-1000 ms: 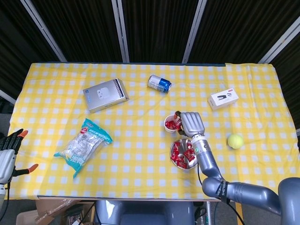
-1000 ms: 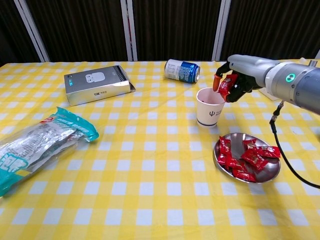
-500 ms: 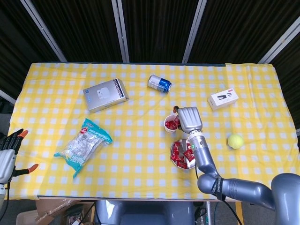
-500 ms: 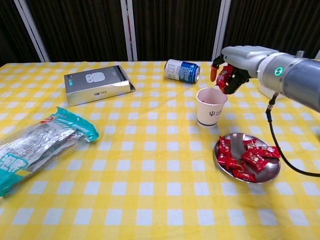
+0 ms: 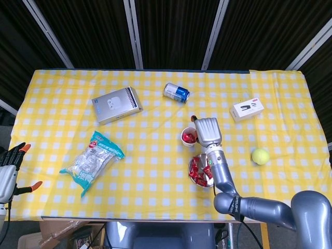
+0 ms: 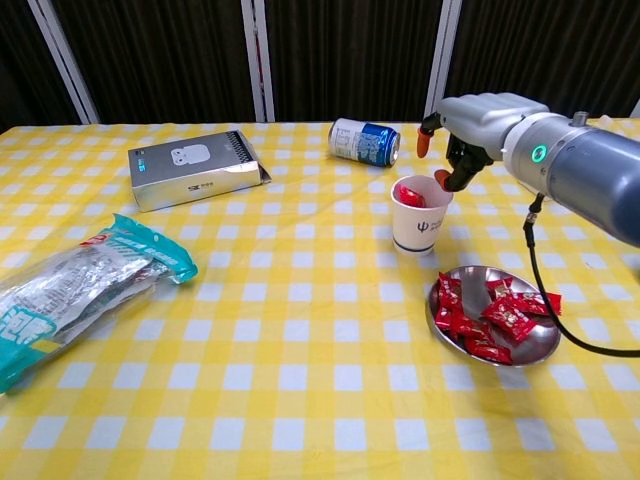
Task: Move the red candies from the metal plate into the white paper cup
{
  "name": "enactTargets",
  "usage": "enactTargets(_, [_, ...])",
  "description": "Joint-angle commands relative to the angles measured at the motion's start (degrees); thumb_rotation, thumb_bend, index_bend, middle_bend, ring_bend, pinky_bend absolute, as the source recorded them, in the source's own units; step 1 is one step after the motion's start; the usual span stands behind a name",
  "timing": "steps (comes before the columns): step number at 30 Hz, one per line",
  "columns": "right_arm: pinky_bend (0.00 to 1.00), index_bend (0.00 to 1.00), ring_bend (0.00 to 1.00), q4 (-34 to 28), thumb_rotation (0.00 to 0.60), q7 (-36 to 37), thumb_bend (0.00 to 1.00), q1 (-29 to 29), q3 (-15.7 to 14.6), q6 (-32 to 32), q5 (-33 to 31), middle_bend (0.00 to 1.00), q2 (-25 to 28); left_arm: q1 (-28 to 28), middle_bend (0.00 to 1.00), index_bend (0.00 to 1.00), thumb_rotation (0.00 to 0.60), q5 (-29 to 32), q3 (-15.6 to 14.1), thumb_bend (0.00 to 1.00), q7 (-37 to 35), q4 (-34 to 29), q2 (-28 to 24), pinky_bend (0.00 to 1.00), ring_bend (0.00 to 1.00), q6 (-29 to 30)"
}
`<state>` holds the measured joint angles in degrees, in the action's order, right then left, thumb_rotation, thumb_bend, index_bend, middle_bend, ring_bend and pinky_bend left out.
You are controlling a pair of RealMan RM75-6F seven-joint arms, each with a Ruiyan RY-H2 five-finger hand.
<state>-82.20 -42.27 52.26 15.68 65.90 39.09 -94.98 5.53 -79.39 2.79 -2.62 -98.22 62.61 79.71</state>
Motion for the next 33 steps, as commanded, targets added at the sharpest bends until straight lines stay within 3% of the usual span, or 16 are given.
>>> enactTargets(1, [0.95, 0.32, 0.84, 0.7, 0.6, -0.6, 0.54, -0.1, -0.8, 0.8, 1.8, 0.83, -0.5, 0.0, 0.0, 0.0, 0.6, 0.1, 0.0, 0.04, 0.0, 0.0, 0.0, 0.0, 0.0, 0.0])
enactTargets(13, [0.95, 0.32, 0.84, -1.4, 0.6, -0.2, 0.54, -1.3, -0.5, 2.1, 3.2, 0.83, 0.7, -0.1, 0.0, 0.0, 0.6, 0.3, 0.0, 0.04, -0.4, 0.3, -0.1, 0.0, 0.0, -0.1])
enactTargets(20, [0.95, 0.31, 0.84, -17.3, 0.6, 4.0, 0.52, -8.8, -5.0, 5.8, 6.5, 0.83, 8.8, -0.2, 0.0, 0.0, 0.6, -0.2, -0.1, 0.04, -0.2, 0.1, 0.0, 0.0, 0.0, 0.3])
enactTargets(26, [0.95, 0.3, 0.84, -21.6, 0.6, 5.8, 0.43, -12.6, -9.8, 6.4, 8.6, 0.83, 9.8, -0.4, 0.0, 0.0, 0.6, -0.9, -0.2, 0.04, 0.0, 0.2, 0.1, 0.0, 0.0, 1.0])
enactTargets(33, [0.95, 0.3, 0.84, -20.4, 0.6, 6.6, 0.41, -15.2, -12.4, 7.2, 10.4, 0.83, 7.7, -0.6, 0.0, 0.0, 0.6, -1.7, -0.3, 0.04, 0.5, 0.2, 0.3, 0.0, 0.0, 1.8])
